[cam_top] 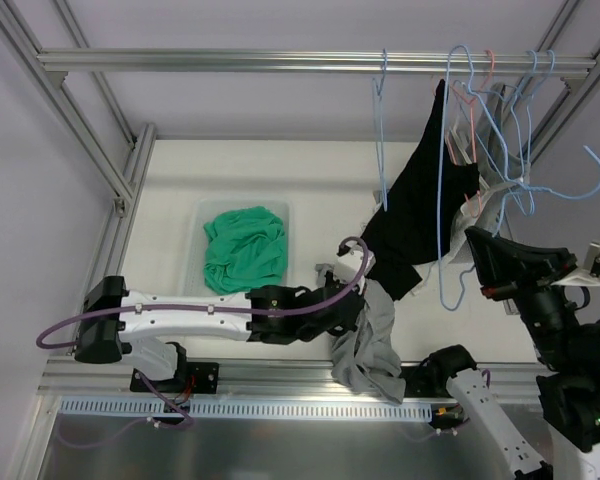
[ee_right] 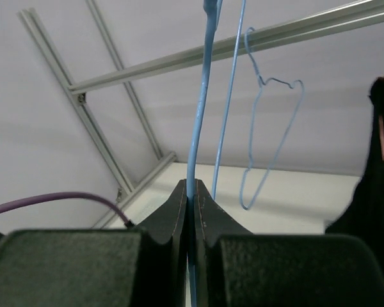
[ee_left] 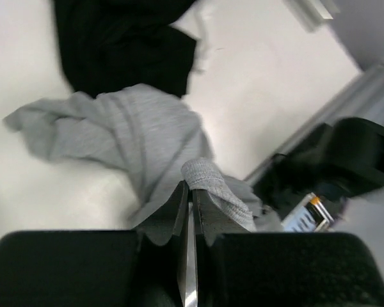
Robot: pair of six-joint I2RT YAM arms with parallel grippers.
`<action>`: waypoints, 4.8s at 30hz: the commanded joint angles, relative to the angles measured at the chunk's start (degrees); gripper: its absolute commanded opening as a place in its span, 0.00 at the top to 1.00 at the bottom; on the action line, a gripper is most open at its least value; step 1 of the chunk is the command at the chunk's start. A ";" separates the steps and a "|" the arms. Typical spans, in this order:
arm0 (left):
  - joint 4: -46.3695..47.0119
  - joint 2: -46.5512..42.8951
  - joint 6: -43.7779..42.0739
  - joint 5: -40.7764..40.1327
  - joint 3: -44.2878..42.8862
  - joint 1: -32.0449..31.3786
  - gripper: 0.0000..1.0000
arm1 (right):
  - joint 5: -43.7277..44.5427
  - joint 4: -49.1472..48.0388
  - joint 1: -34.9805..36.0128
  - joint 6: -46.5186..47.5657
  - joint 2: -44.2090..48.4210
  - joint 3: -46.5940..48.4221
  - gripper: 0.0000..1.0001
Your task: Remove the tank top from the hanger
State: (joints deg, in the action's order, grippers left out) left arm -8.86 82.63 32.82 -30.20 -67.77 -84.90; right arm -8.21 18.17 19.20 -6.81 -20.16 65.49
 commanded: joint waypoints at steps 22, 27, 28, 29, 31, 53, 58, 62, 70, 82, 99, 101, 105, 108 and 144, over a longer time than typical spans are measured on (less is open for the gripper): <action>-24.44 -16.60 5.06 -4.79 0.61 10.90 0.01 | 9.77 26.30 -0.30 17.62 -38.53 28.62 1.00; -27.17 -21.01 6.73 -6.37 4.04 13.01 0.01 | 10.40 24.72 -0.22 19.37 -47.50 37.67 1.00; -27.69 -21.28 6.91 -6.11 4.83 13.62 0.01 | 10.40 24.89 -0.13 19.46 -50.65 41.34 1.00; -27.87 -21.37 7.00 -6.10 5.01 13.71 0.01 | 10.58 25.07 -0.13 19.64 -52.24 43.12 1.00; -28.31 -21.11 7.26 -5.84 5.63 13.71 0.01 | 10.76 26.03 0.31 20.60 -56.97 48.29 1.00; -28.76 -20.84 8.58 -5.93 8.18 13.71 0.01 | 19.45 25.07 7.52 21.58 -68.35 49.03 1.00; -28.75 -21.28 8.40 -5.40 8.18 13.71 0.01 | 21.30 23.66 7.34 19.12 -66.15 45.87 1.00; -28.67 -21.37 8.23 -5.14 8.00 13.71 0.01 | 18.67 23.40 7.17 18.59 -65.53 44.20 0.97; -28.40 -17.87 5.94 -1.81 3.97 13.71 0.01 | 17.52 23.05 6.55 16.92 -57.63 38.93 0.31; -24.10 7.35 -6.00 11.56 -12.90 9.51 0.01 | 20.43 31.82 6.29 19.82 -29.53 27.69 0.00; -25.06 39.18 -6.37 15.95 -24.79 7.12 0.01 | 2.51 38.95 6.29 19.64 -9.20 17.65 0.00; -24.80 40.41 -4.79 16.83 -24.08 7.03 0.01 | 0.92 38.60 6.37 19.82 -8.67 17.13 0.00; -24.80 42.96 -3.03 18.33 -23.55 7.03 0.21 | -1.80 37.29 6.29 19.73 -6.74 16.16 0.00; -24.71 41.65 -1.27 16.93 -21.89 7.03 0.78 | -2.69 37.02 6.29 19.73 -5.77 16.16 0.01; -30.42 -19.78 -10.51 -22.05 -19.96 21.78 1.00 | -1.02 35.27 6.37 19.82 -3.13 16.77 0.00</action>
State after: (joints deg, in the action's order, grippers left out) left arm -36.93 65.60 20.99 -54.41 -90.35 -68.34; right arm -9.26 56.75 25.69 12.73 -23.53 81.93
